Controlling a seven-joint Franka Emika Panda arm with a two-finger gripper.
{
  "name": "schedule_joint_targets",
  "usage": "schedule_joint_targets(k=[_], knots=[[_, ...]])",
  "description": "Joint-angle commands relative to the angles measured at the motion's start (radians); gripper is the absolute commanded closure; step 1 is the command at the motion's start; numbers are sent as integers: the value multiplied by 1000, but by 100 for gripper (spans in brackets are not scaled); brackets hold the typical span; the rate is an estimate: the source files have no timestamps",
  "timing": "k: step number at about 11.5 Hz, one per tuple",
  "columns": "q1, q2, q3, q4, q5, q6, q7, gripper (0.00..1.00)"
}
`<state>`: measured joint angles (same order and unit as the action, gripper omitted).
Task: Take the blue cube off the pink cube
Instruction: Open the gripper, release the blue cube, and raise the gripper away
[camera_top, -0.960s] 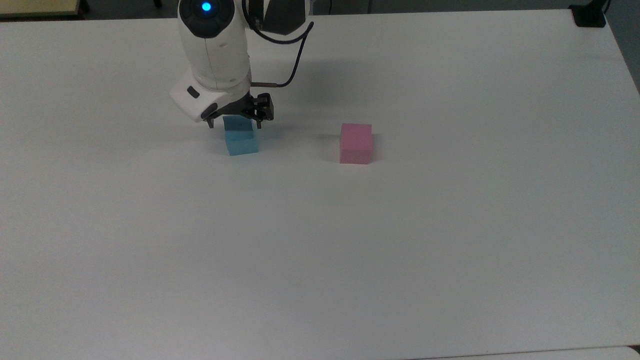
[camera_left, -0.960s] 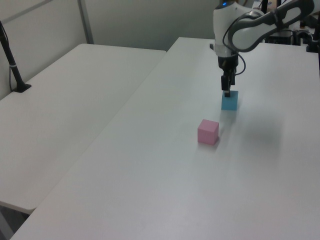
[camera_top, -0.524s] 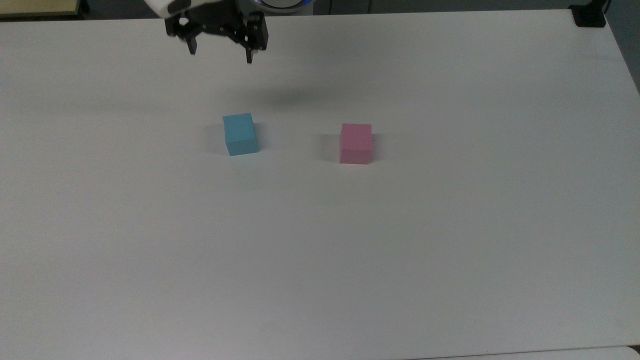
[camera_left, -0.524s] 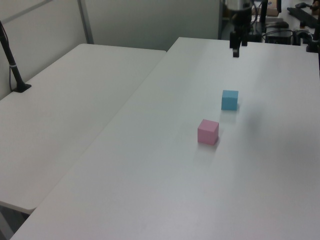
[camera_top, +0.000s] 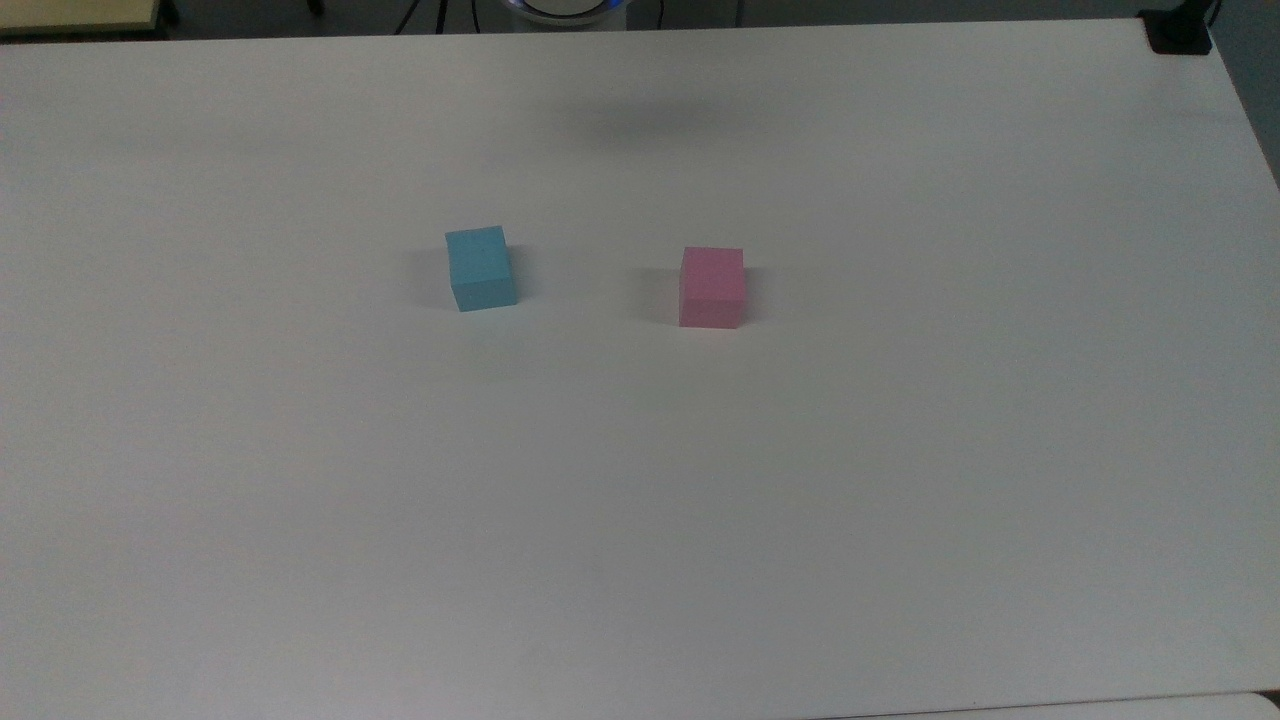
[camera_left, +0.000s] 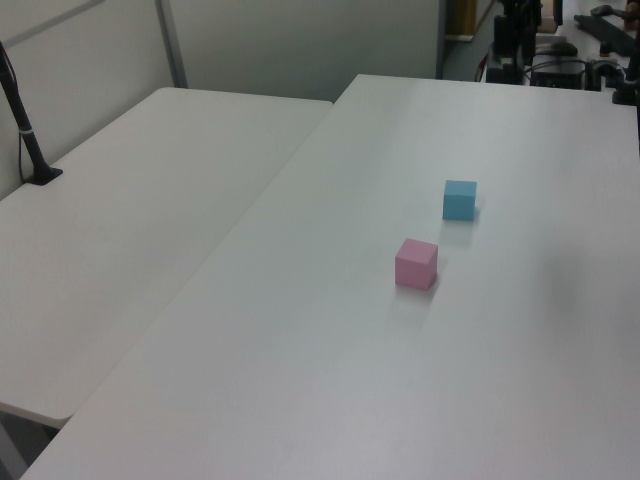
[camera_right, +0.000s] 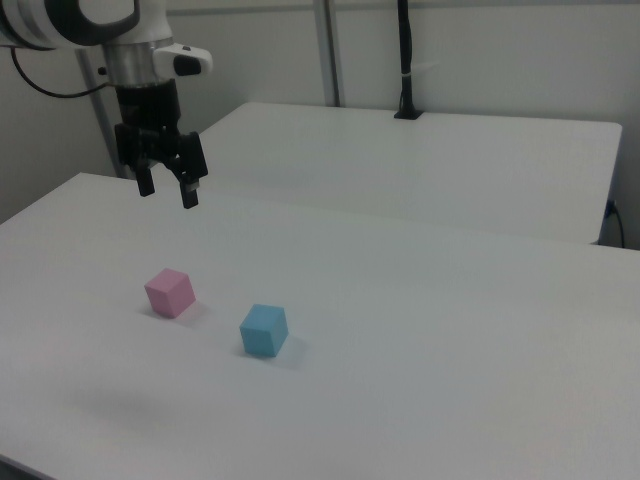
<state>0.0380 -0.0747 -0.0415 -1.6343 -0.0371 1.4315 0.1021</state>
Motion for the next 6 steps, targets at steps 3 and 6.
schedule_joint_targets(k=[3,6], knots=[[-27,7,-37,5,11,171,-151,0],[-27,6,-38,5,16,167,-139,0]])
